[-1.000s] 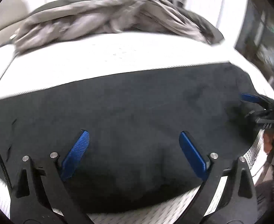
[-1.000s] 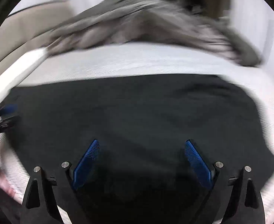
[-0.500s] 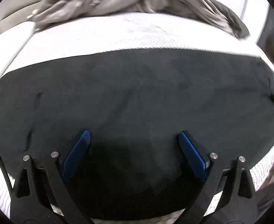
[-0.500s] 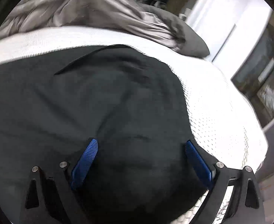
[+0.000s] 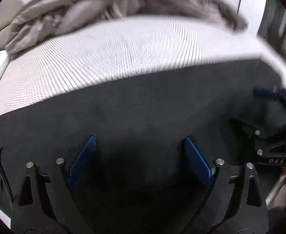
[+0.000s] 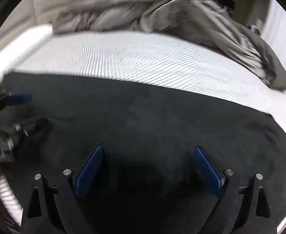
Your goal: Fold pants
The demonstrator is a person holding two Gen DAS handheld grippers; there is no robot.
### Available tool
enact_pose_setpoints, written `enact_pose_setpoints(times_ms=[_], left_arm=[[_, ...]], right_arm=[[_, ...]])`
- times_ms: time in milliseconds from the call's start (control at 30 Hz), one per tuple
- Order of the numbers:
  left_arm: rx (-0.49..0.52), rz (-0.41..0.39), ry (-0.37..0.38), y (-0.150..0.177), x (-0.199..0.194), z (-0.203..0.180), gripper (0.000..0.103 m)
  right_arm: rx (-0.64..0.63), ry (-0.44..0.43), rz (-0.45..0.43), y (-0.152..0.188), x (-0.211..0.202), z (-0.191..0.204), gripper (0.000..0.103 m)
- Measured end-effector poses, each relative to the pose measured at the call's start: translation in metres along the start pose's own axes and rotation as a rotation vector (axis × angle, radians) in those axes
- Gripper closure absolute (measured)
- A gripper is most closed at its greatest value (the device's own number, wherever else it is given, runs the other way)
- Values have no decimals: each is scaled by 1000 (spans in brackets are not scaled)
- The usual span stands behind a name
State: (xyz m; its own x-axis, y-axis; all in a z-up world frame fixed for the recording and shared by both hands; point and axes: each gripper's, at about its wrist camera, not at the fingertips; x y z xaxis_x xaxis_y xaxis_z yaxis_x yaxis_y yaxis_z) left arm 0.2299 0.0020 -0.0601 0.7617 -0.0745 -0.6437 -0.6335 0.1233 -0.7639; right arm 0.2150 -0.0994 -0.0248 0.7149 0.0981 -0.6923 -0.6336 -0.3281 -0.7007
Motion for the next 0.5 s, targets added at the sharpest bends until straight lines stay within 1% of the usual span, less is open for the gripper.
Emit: enact_pose_setpoints(times_ms=[33,67,100,133,167,200,233,267,300,333,367,433,467,500], left_arm=[[4,14,2,2,9,4,11],[-17,14,23,4,10,9,11],[-56,15,36,5,7,22,11],[-72,14,26,9,2,29,11],[-84,10,12,11,-1,39,11],[-99,6,3,13,-5,49,11],[-116,6,-47,15,-7,63,11],[-134,5,-92,16,-8,74,11],[-160,6,-117,18,-10,82,11],[-190,5,-118,18,-11,90,11],[-209,0,-123,17,-13,92,11],[-213,-12,-147,12,-21,85,11],[-217,-30,-144,8,-25,81,11],[-223,-57,-118,3,-32,72,11]], right_arm=[[-41,4,25,4,10,6,8],[-57,-3,23,10,10,4,8],[-54,0,18,15,6,-8,8],[-33,46,14,20,0,-28,7],[-8,114,13,30,-9,-49,7],[24,206,18,35,-10,-74,7],[73,319,27,45,-13,-106,7],[144,365,24,55,-17,-136,8],[200,387,28,59,-18,-153,7],[251,400,31,65,-22,-168,7],[262,414,30,66,-26,-173,7],[228,430,8,61,-36,-165,6],[198,443,-3,59,-42,-155,6],[176,441,-26,51,-48,-143,6]])
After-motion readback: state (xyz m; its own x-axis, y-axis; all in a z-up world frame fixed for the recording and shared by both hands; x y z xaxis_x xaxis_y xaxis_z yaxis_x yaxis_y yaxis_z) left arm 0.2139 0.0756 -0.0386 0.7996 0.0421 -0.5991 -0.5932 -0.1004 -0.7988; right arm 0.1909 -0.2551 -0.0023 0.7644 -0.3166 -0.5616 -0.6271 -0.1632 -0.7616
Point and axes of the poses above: each gripper's, at about its wrist camera, not at the fingertips, and x roughly the way its jaws point, z to its left, y to its underside, and after that the axes turned 15 degrees about -z, right-handed
